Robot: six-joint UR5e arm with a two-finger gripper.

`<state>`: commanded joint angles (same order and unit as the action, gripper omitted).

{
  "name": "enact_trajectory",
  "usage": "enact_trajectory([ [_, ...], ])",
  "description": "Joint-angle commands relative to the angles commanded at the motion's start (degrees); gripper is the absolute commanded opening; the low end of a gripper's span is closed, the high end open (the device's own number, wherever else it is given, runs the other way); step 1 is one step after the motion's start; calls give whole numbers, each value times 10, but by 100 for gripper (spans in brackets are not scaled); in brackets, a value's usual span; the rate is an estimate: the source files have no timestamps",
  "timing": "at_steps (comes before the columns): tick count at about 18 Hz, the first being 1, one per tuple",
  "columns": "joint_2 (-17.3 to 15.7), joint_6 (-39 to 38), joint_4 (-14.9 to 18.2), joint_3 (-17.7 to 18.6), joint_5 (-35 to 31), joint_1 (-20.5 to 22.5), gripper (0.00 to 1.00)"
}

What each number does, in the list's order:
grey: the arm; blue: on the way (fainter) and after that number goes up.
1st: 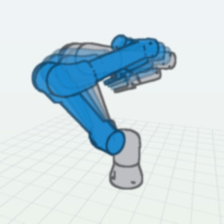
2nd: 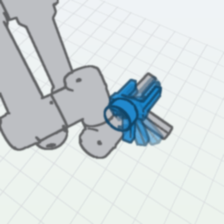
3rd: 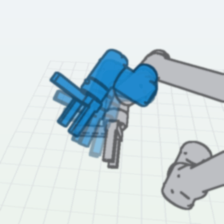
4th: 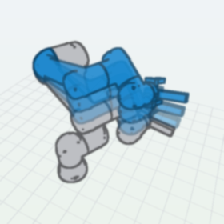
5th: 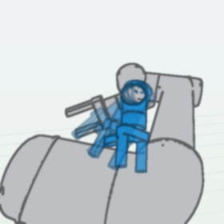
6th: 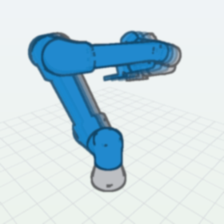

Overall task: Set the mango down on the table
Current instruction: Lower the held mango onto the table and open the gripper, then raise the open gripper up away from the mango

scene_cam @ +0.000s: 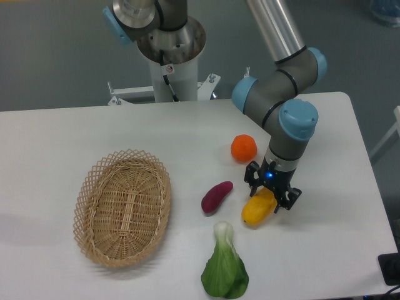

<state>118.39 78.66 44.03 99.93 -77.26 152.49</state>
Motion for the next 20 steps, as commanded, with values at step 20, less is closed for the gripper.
enact_trajectory([
  [20,-56,13,56,-36,-27,8,100],
])
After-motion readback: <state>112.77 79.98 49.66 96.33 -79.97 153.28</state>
